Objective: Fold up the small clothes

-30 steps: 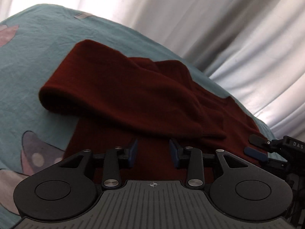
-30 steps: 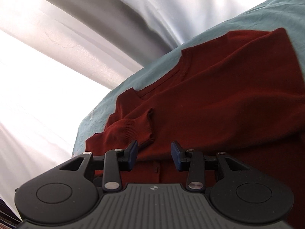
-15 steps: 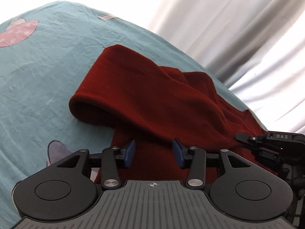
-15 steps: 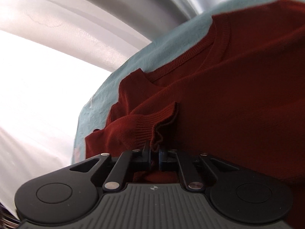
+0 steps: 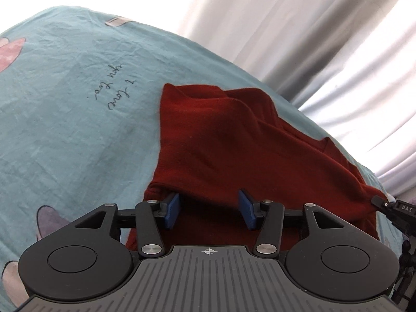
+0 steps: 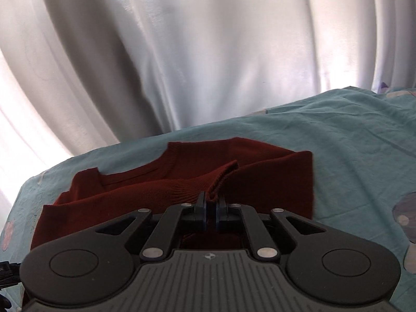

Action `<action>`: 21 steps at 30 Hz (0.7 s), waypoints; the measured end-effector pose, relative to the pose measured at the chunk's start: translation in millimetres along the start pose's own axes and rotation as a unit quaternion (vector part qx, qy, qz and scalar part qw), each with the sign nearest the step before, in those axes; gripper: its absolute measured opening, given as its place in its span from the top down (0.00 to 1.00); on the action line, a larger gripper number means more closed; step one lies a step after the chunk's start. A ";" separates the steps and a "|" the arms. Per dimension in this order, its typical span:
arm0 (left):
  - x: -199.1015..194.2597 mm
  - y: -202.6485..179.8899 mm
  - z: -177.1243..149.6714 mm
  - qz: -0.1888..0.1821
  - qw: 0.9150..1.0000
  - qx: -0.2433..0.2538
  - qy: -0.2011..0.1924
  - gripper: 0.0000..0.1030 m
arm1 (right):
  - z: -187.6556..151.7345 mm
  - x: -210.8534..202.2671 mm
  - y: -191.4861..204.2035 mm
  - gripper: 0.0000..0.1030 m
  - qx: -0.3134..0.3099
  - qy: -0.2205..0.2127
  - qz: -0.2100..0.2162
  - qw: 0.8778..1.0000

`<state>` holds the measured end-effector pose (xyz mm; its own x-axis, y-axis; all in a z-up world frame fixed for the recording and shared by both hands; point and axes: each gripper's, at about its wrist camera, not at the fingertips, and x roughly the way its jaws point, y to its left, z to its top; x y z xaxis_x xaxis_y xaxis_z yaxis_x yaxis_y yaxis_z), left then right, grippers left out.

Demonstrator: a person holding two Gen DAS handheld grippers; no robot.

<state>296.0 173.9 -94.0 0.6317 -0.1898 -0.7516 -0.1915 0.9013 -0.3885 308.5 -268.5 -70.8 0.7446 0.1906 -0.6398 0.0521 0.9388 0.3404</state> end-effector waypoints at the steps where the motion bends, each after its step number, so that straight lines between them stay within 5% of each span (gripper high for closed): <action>1: 0.1 -2.1 -0.4 0.001 1.000 0.005 0.002 0.47 | -0.6 0.6 -4.0 0.94 0.008 0.004 0.001 1.000; 6: -9.4 -4.2 1.1 -0.004 1.000 0.012 0.003 0.45 | -5.4 2.4 -15.5 0.94 0.025 0.005 0.005 1.000; 9: -18.6 -6.3 5.1 -0.002 1.000 0.018 -0.005 0.45 | -4.4 4.0 -3.5 0.95 -0.025 -0.012 -0.038 0.999; 13: -25.0 -13.9 12.1 -0.009 0.999 0.027 -0.019 0.43 | -6.0 14.6 -1.8 0.93 -0.053 0.020 -0.081 0.995; 15: -22.4 -19.7 14.5 -0.014 0.999 0.037 -0.018 0.43 | -4.4 10.3 -5.0 0.82 -0.028 0.011 -0.107 0.994; 18: -11.4 -34.1 17.0 -0.012 0.998 0.066 -0.015 0.43 | 2.5 -4.0 -1.2 0.82 0.002 -0.026 -0.067 0.997; 21: 6.3 -52.9 17.7 -0.001 0.995 0.098 -0.016 0.42 | 3.9 6.4 25.9 0.82 -0.033 -0.011 0.000 0.999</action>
<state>323.4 131.9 -68.8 0.6557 -0.1831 -0.7325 -0.0413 0.9600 -0.2769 317.2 -244.1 -63.4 0.7589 0.1854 -0.6242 0.0085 0.9557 0.2942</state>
